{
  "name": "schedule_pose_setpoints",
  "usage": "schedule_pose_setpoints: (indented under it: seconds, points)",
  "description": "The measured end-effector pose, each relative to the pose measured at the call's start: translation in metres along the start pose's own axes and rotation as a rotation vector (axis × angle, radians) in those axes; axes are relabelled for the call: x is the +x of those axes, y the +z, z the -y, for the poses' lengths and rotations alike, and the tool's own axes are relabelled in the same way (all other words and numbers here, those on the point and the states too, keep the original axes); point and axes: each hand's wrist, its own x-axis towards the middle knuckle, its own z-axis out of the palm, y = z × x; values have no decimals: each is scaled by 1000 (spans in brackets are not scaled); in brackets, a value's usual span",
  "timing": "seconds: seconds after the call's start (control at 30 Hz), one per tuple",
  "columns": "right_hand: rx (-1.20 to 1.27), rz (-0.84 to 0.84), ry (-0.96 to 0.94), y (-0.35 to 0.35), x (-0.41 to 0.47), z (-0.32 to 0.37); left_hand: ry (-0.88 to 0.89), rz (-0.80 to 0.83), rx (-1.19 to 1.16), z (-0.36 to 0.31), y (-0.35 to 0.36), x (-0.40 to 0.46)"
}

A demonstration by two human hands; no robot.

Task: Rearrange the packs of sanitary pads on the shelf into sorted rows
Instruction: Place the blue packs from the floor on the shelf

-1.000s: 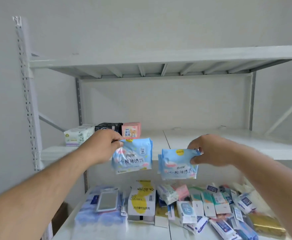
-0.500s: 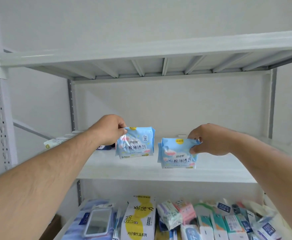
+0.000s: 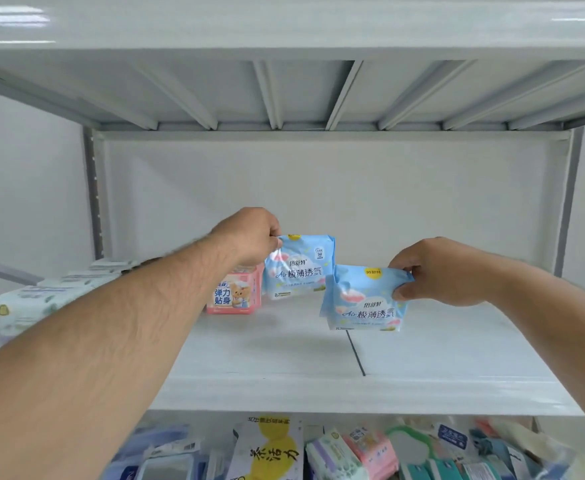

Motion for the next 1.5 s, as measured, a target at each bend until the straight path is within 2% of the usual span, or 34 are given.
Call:
schedule_pose_setpoints:
  seconds: [0.43,1.03,1.23,1.5]
  points:
    - [60,0,148,35,86,-3,107,84,-90,54,75,113]
    - [351,31,53,113,208,9,82,228,-55,90,141,171]
    - [483,-87,48,145,222,7,85,308,-53,92,152,175]
    - [433,-190,60,160,224,9,134,306,-153,103,154,179]
